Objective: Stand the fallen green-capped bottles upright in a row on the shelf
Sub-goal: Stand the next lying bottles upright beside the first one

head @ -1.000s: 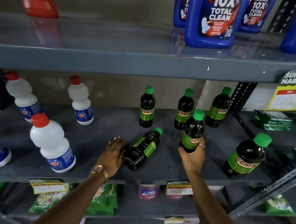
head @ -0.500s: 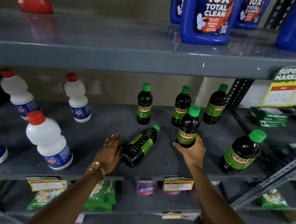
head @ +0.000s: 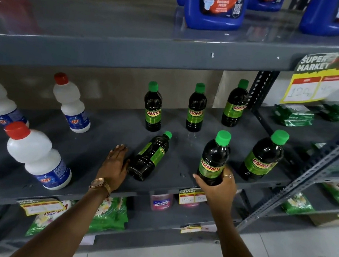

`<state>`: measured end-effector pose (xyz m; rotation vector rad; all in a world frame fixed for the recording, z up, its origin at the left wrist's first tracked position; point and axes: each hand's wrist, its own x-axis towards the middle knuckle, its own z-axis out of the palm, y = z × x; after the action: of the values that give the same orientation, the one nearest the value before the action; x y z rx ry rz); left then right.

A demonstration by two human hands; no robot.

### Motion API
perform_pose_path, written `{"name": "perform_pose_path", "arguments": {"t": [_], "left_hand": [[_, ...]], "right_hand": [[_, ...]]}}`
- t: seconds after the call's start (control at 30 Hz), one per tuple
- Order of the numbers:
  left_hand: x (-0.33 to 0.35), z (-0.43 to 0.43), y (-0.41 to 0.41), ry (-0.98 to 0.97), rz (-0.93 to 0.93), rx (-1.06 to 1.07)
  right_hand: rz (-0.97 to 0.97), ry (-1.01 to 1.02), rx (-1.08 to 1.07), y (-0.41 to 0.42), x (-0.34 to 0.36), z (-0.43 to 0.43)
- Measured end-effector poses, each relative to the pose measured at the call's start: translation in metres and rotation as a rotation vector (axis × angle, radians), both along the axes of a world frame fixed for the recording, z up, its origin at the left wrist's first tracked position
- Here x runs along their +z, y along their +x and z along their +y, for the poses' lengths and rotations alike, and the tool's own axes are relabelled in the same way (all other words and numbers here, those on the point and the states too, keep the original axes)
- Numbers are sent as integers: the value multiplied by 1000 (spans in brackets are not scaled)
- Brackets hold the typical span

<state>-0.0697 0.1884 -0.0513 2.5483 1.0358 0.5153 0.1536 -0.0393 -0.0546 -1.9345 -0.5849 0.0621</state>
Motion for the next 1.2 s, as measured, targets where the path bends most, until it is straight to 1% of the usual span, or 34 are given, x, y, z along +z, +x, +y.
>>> {"name": "perform_pose_path", "arguments": {"t": [0.3,0.37,0.43,0.47,0.53,0.57,0.6,0.67,0.73,0.8,0.9,0.97,1.03,1.1,1.13,1.2], "left_hand": [[-2,1,-1,5,10,-14],[-3,1,-1,11,6,-17],[-2,0,-2,8,-3,-14],[-2,-1,-1,5,-12,-12],[-2,-1,-2,3,-26,-11],[-3,0,-2,3,-24,-15],[-3,1,-2,2,-20,-19],[-4,4,-1,-3,-12,-25],[-2,5,-5,-15,-12,-26],[0,7,-5,-41,2,-64],[2,8,-14,-46,6,-108],[2,6,-16,-31,10,-103],[2,5,-17,-13,17,-99],[0,6,-17,-10,27,-95],[0,6,-17,-11,33,-90],[-2,7,-17,-15,31,-77]], "right_hand": [[-25,-22,8,-2,0,-2],[-9,8,24,-6,-1,-6],[46,80,2,-18,-3,-14],[30,113,-40,-27,-6,-21],[-134,152,-91,-52,-14,-32],[-195,149,-62,-65,-17,-35],[-199,124,11,-77,-17,-34],[-103,17,198,-94,-6,-20],[-36,-46,309,-102,16,8],[95,-139,352,-94,38,45],[321,-509,391,-83,70,96],[387,-606,405,-80,81,114],[418,-592,404,-82,84,126],[484,-480,373,-83,77,131],[482,-428,351,-84,72,130],[408,-339,318,-87,63,124]]}}
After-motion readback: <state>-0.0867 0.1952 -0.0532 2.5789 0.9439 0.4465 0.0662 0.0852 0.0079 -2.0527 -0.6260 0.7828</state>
